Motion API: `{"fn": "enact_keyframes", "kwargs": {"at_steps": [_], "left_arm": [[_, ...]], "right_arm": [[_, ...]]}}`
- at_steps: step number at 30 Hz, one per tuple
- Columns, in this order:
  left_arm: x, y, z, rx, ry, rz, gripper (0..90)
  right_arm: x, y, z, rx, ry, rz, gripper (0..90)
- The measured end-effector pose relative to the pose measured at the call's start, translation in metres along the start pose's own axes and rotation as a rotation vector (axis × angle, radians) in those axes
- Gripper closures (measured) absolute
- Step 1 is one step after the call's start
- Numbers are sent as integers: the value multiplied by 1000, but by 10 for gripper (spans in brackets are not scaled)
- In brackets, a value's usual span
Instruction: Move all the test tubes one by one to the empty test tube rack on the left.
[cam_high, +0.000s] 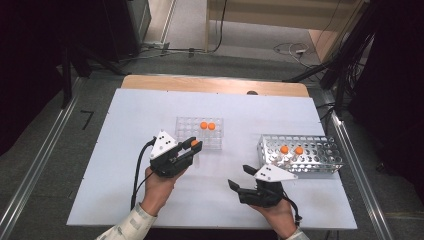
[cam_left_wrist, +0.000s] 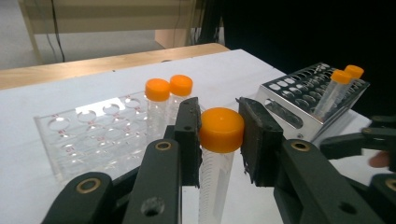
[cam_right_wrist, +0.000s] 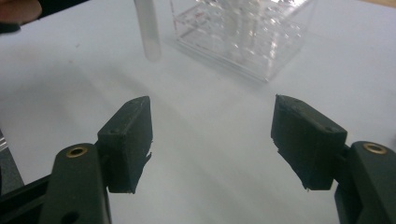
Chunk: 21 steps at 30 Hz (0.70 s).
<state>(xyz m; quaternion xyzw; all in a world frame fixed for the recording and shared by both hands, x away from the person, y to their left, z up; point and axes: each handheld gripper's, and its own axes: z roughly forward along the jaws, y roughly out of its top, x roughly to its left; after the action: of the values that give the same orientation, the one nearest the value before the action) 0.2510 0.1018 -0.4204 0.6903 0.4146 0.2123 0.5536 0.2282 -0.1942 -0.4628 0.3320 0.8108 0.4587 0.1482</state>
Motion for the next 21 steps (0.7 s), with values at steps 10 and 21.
{"fn": "enact_keyframes", "kwargs": {"at_steps": [10, 21], "left_arm": [[7, 18, 5, -15, 30, 3, 704], [22, 36, 13, -37, 88, -2, 704]], "right_arm": [[-27, -26, -41, -36, -80, 92, 231], [-41, -35, -48, -38, -115, 150, 216]]}}
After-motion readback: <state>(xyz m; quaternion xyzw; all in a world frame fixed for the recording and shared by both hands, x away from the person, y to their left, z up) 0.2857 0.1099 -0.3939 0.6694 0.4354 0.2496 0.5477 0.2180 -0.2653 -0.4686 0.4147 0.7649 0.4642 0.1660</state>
